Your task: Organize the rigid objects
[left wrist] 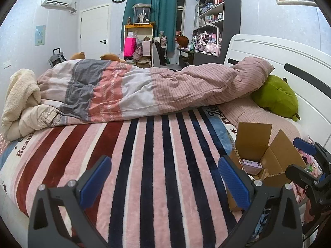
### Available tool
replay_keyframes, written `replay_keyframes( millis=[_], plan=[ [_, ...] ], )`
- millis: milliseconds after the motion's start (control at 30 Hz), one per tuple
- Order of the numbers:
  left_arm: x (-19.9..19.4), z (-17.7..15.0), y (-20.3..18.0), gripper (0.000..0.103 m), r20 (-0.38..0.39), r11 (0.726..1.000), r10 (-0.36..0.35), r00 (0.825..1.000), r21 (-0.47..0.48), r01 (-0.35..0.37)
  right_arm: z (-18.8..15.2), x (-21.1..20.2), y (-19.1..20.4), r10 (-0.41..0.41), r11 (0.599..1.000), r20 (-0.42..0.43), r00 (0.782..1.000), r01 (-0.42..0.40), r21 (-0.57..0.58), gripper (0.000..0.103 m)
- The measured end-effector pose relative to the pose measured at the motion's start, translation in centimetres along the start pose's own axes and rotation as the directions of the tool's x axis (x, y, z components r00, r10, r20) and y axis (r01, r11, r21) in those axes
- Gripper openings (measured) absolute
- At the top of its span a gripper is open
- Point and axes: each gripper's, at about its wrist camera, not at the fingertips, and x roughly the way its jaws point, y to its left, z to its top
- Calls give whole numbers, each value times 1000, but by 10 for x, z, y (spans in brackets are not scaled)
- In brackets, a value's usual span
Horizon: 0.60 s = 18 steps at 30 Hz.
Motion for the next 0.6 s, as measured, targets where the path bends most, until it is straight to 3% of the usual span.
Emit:
replay_keyframes(
  millis=[600],
  plan=[
    [-1, 0, 2, 102, 1, 1000, 21, 1000, 1, -21, 0, 0, -2, 1, 1000, -1, 1000, -1, -3, 103]
  ],
)
